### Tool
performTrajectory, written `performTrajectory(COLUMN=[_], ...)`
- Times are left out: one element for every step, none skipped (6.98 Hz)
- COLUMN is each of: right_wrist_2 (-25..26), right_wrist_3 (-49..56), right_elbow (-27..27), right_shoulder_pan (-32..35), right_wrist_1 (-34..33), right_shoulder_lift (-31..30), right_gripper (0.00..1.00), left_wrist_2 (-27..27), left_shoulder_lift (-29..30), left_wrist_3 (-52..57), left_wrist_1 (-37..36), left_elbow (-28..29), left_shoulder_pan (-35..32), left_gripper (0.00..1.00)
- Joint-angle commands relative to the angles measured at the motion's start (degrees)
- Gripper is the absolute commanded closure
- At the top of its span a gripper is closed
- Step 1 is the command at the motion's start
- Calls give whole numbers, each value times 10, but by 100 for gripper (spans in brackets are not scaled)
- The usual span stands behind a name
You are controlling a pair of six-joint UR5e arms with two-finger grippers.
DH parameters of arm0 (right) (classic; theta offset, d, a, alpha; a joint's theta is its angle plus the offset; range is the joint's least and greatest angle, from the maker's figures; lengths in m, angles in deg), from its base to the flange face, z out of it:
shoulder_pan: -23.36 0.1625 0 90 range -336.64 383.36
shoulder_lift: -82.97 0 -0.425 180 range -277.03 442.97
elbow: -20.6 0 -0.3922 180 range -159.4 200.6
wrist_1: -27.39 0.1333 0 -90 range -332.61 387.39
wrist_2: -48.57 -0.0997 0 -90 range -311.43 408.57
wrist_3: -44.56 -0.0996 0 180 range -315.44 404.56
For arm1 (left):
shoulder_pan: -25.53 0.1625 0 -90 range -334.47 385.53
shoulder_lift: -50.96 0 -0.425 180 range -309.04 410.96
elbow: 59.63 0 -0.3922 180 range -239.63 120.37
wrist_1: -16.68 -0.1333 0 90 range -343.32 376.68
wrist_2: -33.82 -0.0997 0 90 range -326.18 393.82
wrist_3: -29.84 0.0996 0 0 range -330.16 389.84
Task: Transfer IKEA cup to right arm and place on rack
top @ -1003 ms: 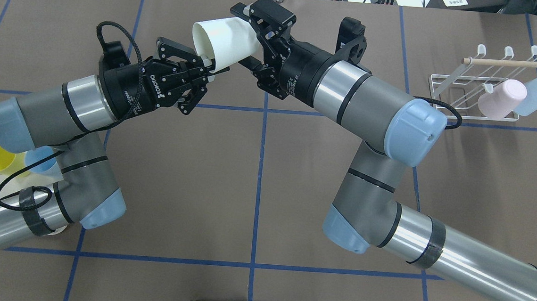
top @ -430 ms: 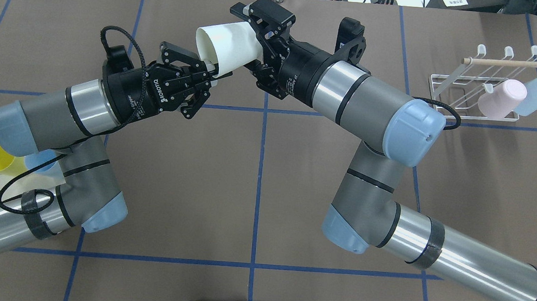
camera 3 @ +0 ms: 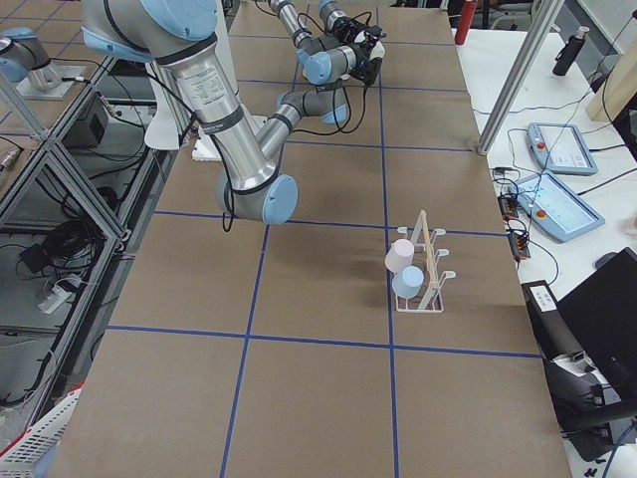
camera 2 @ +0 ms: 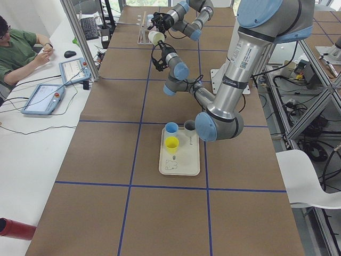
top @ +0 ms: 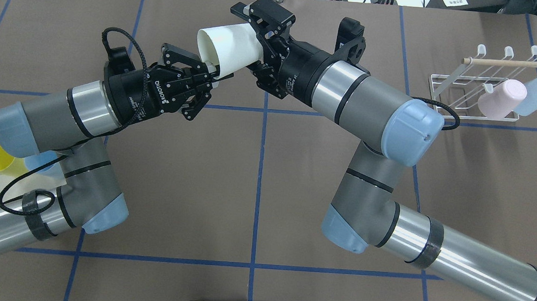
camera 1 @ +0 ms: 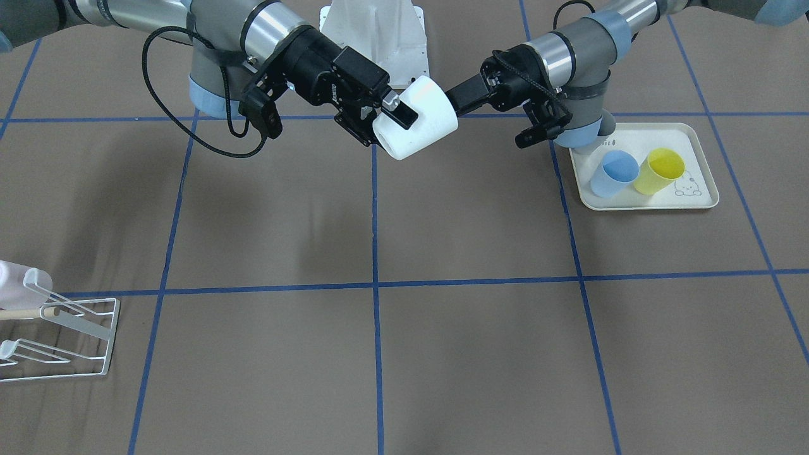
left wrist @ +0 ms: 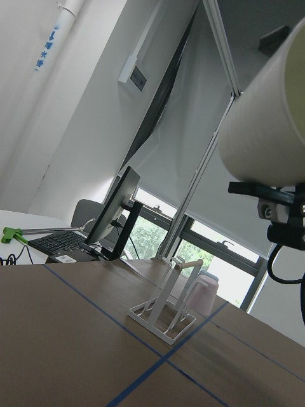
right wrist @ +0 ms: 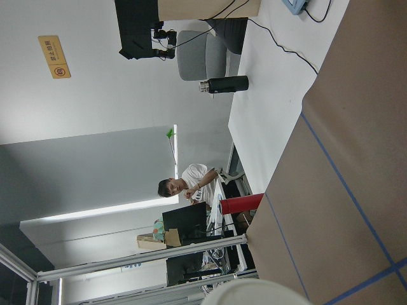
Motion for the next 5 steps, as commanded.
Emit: performTrajectory(right_wrist_2=[0, 5, 9, 9, 9], right_wrist_3=[-1, -1, 0, 0, 1], right_elbow=[0, 0, 2, 7, 7], right_shoulder_pan=[-1, -3, -3, -2, 0], right_wrist_1=[0, 1, 14, 27, 28], right_shoulder_lift=[0, 0, -2, -4, -6], right_gripper=[48, 82, 100, 100, 100], left_wrist_2=[-9, -40, -48, -46, -44], left_shoulder_lift=[5, 14, 10, 7, 6], left_wrist_3=[-4, -4, 9, 39, 43], left_wrist_1=[-4, -22, -22, -22, -17], left_elbow=[0, 0, 6, 6, 6], left_shoulder_pan=[3, 17, 23, 24, 24], left_gripper=[100, 86, 1, 0, 0])
